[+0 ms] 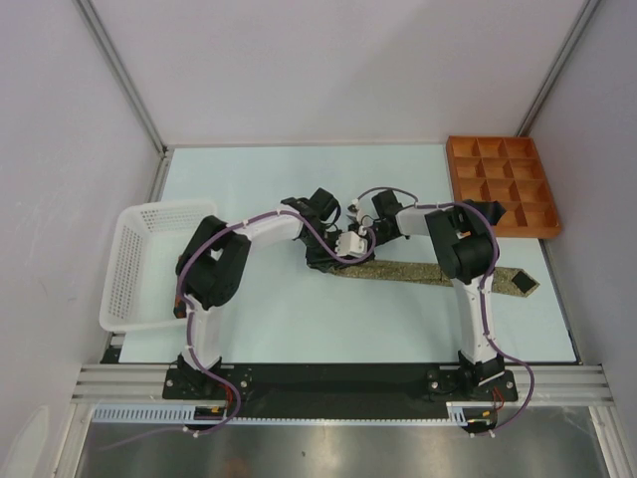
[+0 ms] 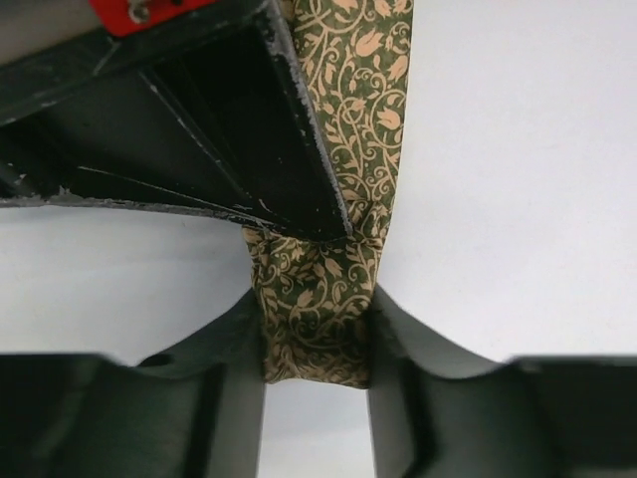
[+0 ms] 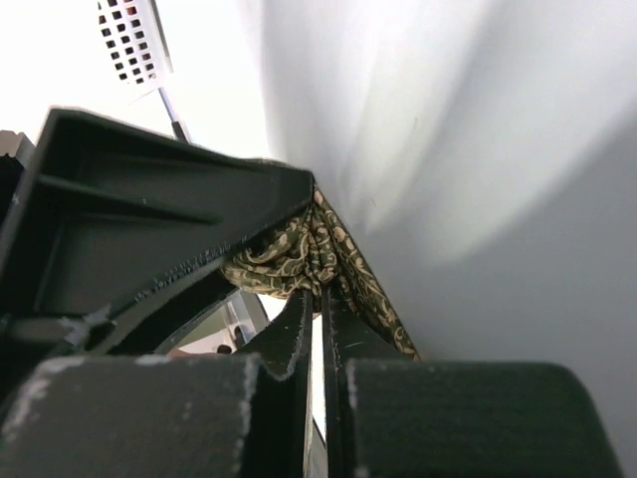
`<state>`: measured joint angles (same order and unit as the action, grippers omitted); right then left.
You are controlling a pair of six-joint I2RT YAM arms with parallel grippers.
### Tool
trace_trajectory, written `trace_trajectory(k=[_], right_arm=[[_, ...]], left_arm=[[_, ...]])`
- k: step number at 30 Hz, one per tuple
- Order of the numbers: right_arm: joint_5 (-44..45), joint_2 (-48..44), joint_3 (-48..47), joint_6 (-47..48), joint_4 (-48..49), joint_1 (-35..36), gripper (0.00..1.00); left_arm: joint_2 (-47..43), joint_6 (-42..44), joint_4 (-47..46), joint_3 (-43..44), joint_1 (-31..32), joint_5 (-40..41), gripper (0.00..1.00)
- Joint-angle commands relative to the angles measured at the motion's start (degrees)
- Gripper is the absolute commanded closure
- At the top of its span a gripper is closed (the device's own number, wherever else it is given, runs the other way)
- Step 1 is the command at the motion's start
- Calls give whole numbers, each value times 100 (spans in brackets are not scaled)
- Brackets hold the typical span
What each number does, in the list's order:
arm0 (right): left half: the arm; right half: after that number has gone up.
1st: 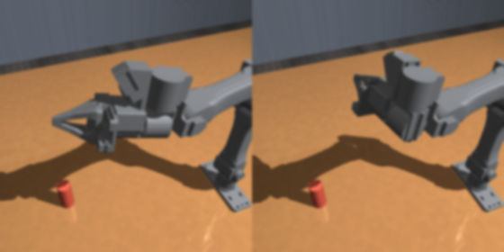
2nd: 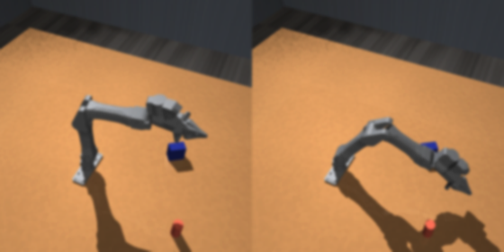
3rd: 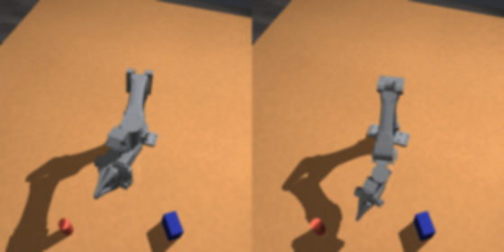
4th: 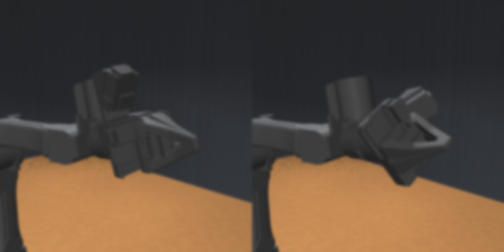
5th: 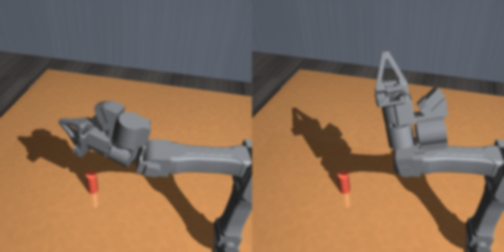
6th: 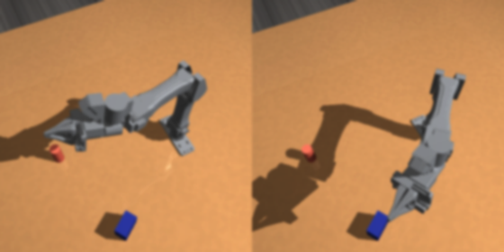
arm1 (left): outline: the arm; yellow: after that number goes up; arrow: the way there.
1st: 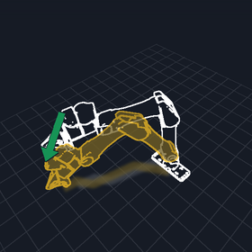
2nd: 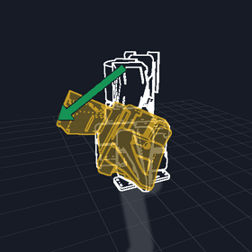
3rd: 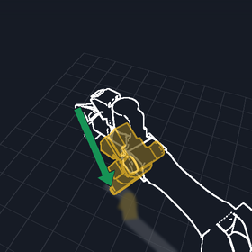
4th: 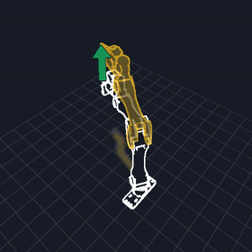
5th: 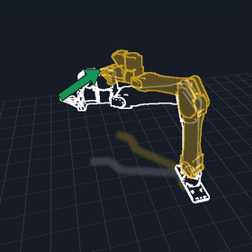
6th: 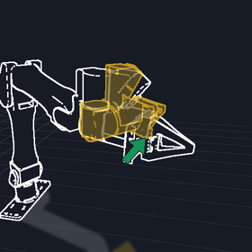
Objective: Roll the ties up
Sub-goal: Roll the tie at the center of the board.
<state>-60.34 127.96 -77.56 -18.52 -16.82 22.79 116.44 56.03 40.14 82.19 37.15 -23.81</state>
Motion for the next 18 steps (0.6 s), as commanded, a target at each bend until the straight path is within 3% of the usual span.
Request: trace_trajectory(k=[1,12,15,16,18], right_arm=[[189,-16,355,-160,205,410,100],[-172,-316,672,-1224,1399,1202,100],[-163,-219,427,-1136,1348,1193,100],[-145,-175,382,-1101,1304,1176,100],[-145,-140,286,-1022,1225,1158,100]], left_arm=[[-270,57,451,-492,100,25,67],[-1686,-303,373,-2058,-32,183,75],[-1800,-706,-30,-2155,-58,456,63],[-1827,-829,-137,-2190,-84,483,50],[-1993,-1032,-426,-2338,-102,317,41]])
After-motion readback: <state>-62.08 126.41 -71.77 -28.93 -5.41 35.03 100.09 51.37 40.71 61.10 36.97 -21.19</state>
